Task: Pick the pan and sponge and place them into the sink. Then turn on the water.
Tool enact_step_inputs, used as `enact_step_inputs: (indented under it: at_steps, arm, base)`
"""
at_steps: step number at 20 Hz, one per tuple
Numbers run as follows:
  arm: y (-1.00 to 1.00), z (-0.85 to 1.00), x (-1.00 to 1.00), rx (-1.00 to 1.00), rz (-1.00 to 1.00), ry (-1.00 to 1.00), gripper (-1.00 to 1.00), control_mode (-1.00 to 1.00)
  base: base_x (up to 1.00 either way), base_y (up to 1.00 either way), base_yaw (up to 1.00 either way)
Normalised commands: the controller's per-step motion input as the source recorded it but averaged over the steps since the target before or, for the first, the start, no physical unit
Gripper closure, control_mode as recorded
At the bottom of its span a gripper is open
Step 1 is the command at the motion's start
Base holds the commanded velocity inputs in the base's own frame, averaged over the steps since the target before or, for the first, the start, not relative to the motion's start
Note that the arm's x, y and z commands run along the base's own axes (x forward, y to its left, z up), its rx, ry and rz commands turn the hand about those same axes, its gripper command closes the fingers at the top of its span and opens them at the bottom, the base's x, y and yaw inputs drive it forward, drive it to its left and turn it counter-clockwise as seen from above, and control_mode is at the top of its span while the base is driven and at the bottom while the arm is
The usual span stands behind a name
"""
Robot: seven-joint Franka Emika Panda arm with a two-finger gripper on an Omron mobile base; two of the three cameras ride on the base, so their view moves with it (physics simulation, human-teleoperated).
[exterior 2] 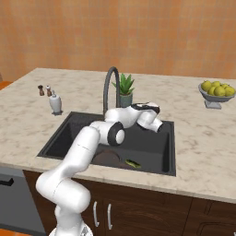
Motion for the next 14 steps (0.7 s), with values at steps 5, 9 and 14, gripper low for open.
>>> enact_step_inputs:
  at_steps: [5,9,14]
  arm:
    - [-0.95,-0.31,0.11,0.09,-0.25,0.31,1.0,-1.0]
    - [-0.8,0.17,-0.79,0.12,-0.24,0.02,1.0,-1.0]
    - [-0.58,0.53,-1.0,0.14,-0.21,-0.09,1.0,-1.0]
  base:
    - [0.0,0.0,0.0]
    - [0.0,0.0,0.0]
    - [0.0,0.0,0.0]
